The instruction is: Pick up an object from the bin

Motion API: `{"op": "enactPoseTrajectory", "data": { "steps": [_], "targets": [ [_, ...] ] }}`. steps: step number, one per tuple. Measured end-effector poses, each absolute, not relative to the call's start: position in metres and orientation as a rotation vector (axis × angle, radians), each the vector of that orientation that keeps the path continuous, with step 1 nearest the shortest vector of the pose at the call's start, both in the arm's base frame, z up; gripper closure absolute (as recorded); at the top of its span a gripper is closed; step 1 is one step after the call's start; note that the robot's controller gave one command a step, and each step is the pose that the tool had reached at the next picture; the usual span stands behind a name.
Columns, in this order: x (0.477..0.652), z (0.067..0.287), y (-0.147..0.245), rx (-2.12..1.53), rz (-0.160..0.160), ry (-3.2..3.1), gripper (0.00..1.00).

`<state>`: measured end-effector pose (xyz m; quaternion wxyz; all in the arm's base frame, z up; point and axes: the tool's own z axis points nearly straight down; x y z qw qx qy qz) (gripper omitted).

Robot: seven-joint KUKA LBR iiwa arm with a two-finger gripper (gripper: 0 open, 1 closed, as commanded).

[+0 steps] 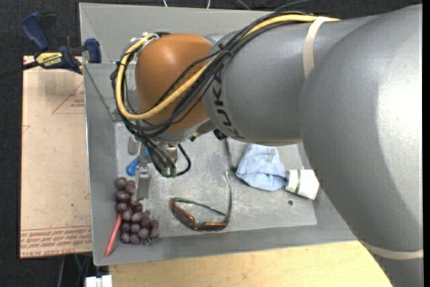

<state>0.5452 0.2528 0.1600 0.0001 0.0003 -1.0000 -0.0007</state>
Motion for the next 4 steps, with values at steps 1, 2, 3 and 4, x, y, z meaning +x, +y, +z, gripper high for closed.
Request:
{"op": "enactPoseTrajectory", "data": {
  "steps": [1, 2, 3, 4],
  "targets": [
    [0.529, 0.109, 0.252, 0.592, -0.005, -3.088, 0.0],
    [0.522, 0.107, 0.251, 0.905, -0.003, -3.01, 0.0],
    [0.506, 0.103, 0.252, 1.468, -0.003, -2.786, 0.0],
    [0.495, 0.071, 0.245, 1.585, 0.015, -2.715, 0.0]
  ]
}}
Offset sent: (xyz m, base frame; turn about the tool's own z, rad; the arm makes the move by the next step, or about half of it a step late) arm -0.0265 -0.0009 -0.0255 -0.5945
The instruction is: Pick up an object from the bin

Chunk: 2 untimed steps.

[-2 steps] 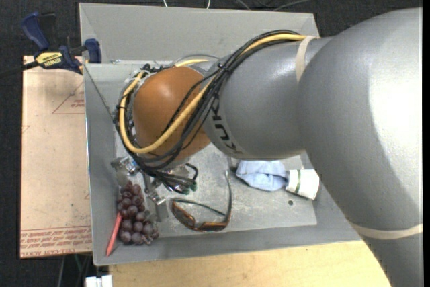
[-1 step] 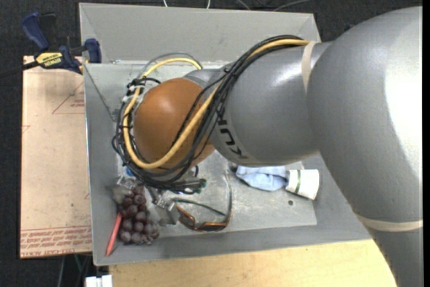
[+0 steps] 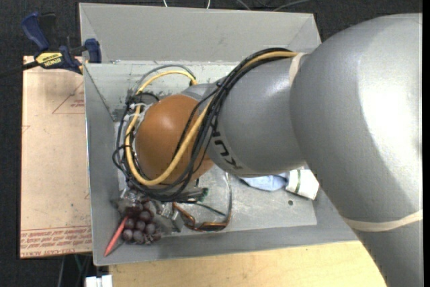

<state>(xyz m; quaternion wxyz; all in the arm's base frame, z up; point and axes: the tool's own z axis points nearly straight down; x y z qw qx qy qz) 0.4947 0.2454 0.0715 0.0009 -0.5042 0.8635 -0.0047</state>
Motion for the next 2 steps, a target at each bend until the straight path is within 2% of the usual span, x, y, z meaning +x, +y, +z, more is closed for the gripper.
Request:
{"op": "enactPoseTrajectory", "data": {
  "steps": [1, 2],
  "targets": [
    [0.4991, 0.0694, 0.2513, -2.045, 0.006, 2.372, 1.0],
    [0.4991, 0.0693, 0.2513, -2.045, 0.006, 2.372, 1.0]
  ]
}}
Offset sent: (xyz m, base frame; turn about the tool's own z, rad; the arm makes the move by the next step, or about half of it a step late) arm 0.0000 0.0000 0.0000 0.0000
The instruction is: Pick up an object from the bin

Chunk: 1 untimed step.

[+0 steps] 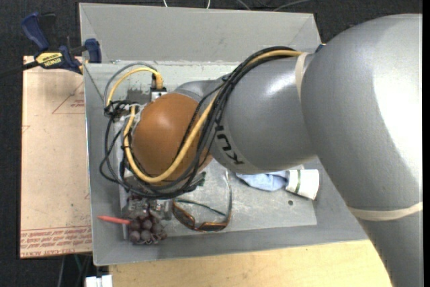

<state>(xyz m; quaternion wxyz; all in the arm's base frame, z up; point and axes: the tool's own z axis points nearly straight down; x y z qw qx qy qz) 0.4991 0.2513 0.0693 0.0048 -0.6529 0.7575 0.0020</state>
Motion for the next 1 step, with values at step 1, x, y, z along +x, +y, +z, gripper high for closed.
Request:
{"op": "enactPoseTrajectory", "data": {
  "steps": [1],
  "targets": [
    [0.4964, 0.1059, 0.2505, -2.049, 0.011, 2.379, 1.0]
  ]
}}
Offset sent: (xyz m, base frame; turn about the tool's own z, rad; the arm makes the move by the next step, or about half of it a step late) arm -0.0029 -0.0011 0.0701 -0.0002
